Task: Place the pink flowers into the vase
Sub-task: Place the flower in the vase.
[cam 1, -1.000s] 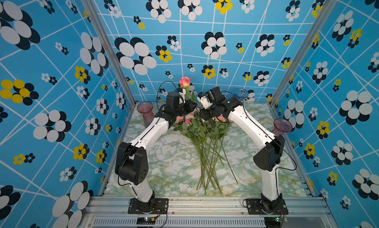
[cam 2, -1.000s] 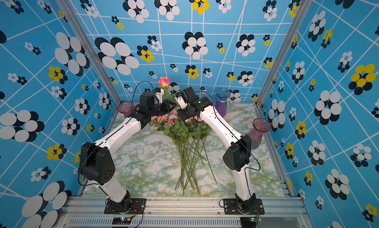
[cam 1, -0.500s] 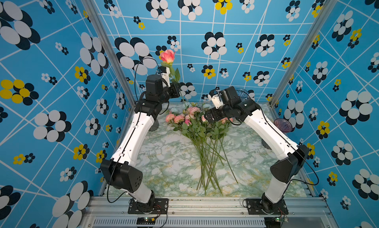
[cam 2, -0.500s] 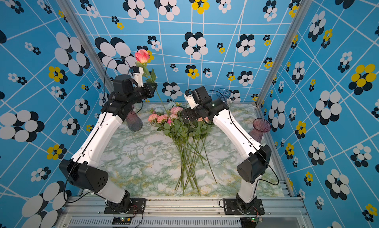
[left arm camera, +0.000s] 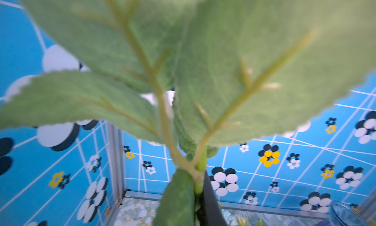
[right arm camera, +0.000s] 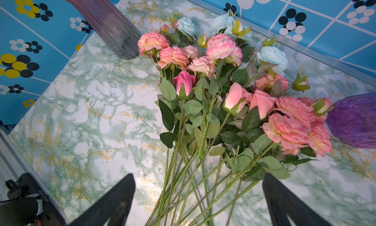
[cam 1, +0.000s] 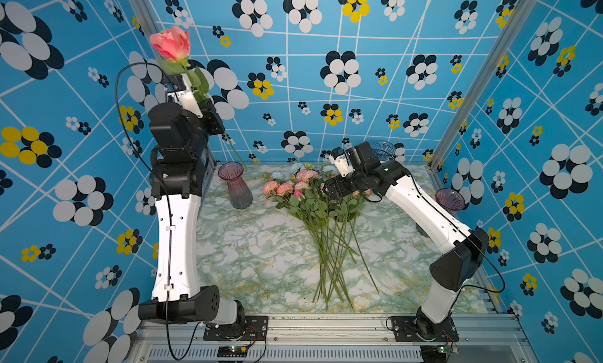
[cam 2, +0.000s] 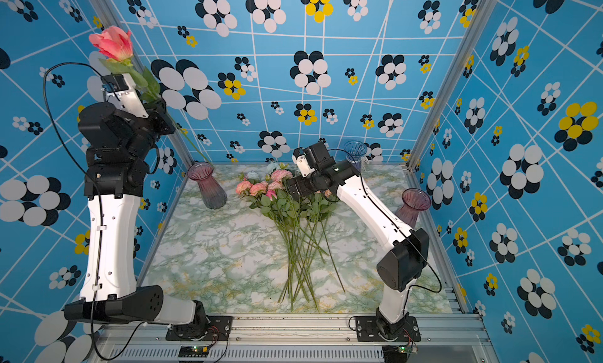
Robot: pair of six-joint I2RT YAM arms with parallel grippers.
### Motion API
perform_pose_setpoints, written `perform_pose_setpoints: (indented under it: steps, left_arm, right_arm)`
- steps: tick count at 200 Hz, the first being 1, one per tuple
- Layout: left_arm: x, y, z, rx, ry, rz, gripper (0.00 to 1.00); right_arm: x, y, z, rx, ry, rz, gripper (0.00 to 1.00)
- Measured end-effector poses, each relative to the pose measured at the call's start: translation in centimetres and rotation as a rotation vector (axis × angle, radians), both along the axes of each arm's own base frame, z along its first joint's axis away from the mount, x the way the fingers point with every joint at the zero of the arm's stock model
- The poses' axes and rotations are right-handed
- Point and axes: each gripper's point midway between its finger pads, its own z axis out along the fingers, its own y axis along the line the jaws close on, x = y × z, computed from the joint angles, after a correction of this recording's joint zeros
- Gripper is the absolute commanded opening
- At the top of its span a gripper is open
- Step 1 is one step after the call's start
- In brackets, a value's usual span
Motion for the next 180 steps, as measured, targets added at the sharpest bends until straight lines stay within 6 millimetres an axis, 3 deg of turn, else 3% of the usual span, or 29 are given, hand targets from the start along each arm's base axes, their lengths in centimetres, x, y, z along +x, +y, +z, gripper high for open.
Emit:
perform_pose_setpoints:
  steps: [22, 52, 143, 180]
  left_arm:
    - [-0.4, 2.7, 0.1, 0.001, -0.005, 0.066, 0.00]
    - [0.2, 3.6, -0.7, -0.002, -0.009, 0.079, 0.00]
    - [7.0, 4.7, -13.1, -0.071, 0.215, 0.047, 0.00]
    - [9.0, 4.9, -16.8, -0.088, 0.284, 0.036, 0.00]
  right_arm:
    - [0.0, 0.1, -0.5, 0.002, 0.010, -0.002, 0.99]
    - [0.0, 0.1, -0.7, 0.004, 0.016, -0.003, 0.99]
    - [0.0, 0.5, -2.8, -0.007, 0.063, 0.003, 0.99]
    - [0.0, 0.6, -3.0, -0.007, 0.066, 0.004, 0.99]
